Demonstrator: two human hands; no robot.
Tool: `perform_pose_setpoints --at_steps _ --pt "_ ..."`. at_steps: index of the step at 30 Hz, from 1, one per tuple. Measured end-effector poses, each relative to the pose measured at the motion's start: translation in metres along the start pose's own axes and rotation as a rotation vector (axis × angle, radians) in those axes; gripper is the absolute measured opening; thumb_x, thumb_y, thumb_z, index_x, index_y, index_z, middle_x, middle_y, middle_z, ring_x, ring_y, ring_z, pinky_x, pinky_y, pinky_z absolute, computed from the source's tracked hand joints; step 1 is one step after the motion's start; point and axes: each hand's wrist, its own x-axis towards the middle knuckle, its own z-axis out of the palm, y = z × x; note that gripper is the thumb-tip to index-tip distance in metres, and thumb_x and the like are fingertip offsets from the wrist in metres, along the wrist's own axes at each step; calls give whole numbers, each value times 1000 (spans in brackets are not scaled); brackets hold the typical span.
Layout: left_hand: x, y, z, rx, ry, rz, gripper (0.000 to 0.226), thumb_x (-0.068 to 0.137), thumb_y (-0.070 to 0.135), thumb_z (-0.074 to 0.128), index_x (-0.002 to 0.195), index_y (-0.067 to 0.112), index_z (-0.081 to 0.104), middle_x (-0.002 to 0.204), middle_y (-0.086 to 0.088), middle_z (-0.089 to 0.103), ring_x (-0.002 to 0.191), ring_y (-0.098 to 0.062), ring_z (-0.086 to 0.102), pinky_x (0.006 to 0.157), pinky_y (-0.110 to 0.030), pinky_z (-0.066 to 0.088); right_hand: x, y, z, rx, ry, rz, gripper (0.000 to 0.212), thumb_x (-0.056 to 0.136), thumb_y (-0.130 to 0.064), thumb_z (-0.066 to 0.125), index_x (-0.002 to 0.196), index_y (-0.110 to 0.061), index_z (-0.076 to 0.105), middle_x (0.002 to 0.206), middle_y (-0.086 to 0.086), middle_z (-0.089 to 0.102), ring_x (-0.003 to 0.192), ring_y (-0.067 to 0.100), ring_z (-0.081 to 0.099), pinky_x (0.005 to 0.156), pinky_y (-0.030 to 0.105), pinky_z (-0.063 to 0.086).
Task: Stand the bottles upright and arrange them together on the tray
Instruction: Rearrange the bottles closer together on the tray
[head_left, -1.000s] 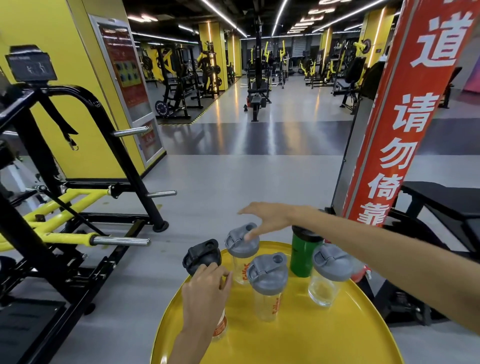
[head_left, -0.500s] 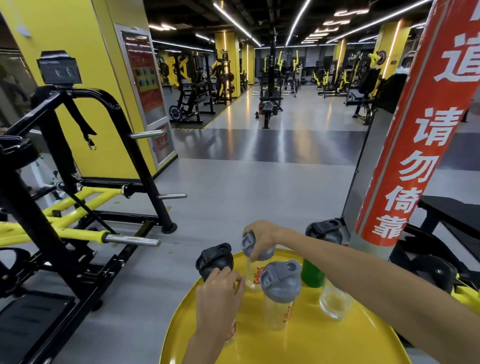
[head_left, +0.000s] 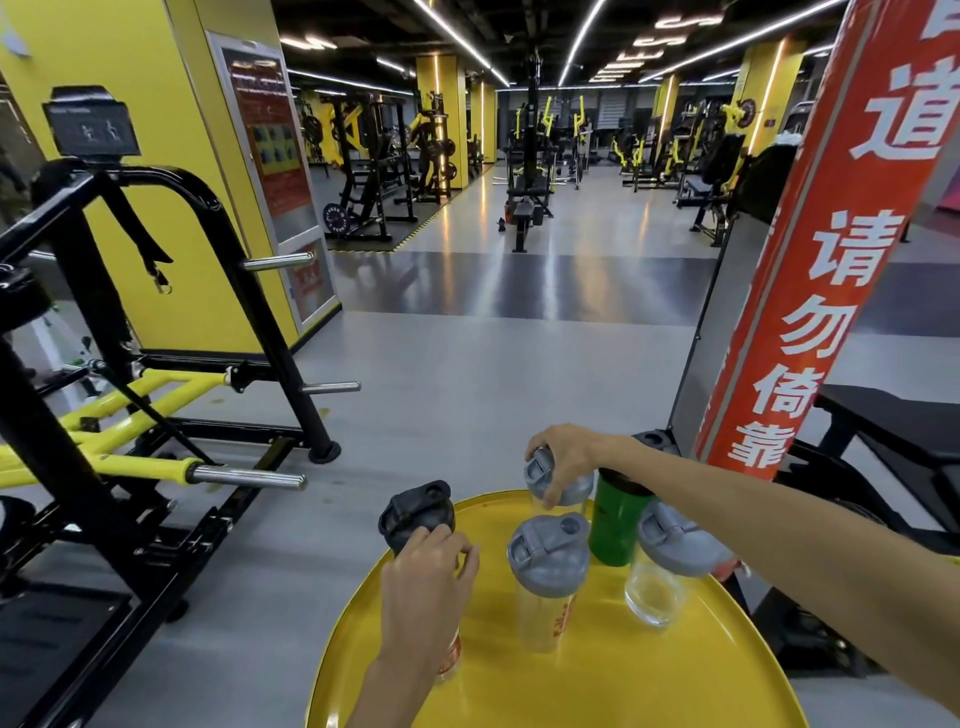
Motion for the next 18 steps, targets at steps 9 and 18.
perform_pose_setpoints --at_steps 9,18 --pt "-1 0 1 7 10 4 26 73 30 87 63 24 64 59 11 54 57 -7 48 36 -20 35 -2 15 10 -4 -52 -9 74 64 -33 91 127 -21 53 125 5 56 99 21 55 87 40 55" --pt "-2 2 -2 20 3 13 27 72 32 87 62 24 63 57 11 52 56 -7 46 35 -20 35 0 19 13 -4 -117 4 81 78 -52 78 142 -19 41 139 9 48 120 28 52 99 38 47"
